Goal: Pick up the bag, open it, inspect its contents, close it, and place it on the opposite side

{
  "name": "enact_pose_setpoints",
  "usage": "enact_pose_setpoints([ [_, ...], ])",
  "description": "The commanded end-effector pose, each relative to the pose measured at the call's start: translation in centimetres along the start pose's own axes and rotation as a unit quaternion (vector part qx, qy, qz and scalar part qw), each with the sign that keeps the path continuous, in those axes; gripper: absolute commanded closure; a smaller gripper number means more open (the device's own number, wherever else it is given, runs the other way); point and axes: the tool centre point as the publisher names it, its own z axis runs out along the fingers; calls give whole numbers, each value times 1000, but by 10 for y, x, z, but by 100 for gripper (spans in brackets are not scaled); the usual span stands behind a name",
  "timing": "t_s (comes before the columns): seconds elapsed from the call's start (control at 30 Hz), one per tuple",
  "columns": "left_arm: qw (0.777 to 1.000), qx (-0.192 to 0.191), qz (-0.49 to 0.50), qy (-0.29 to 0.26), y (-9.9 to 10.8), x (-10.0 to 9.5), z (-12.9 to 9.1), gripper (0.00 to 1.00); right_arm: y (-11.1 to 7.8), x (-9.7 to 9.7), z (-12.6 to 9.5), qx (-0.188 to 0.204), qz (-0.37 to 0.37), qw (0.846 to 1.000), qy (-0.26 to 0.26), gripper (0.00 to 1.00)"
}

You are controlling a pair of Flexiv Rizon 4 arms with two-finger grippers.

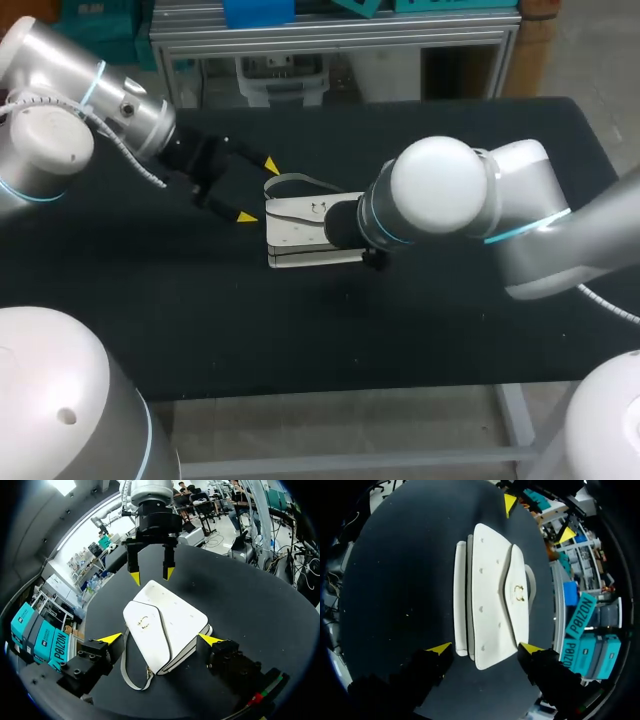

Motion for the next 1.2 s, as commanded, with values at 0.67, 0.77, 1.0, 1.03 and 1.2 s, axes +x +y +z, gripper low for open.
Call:
enact_pose_setpoints([
  [0.67, 999, 20, 27, 27, 11, -2, 13, 0, 6, -12, 37, -21, -21, 1000, -7, 55],
  [0.77, 999, 22, 28, 29, 12, -1, 14, 0, 6, -13, 38, -22, -27, 999, -7, 58],
  [1.0, 998, 24, 33, 36, 12, -2, 16, 0, 7, -12, 43, -26, -43, 999, -4, 100],
  [1.03, 998, 24, 34, 37, 13, -3, 16, 0, 8, -11, 42, -26, -46, 999, -4, 100],
  [1.2, 998, 28, 38, 34, 13, -5, 16, 0, 14, -8, 40, -27, -50, 998, -4, 100],
])
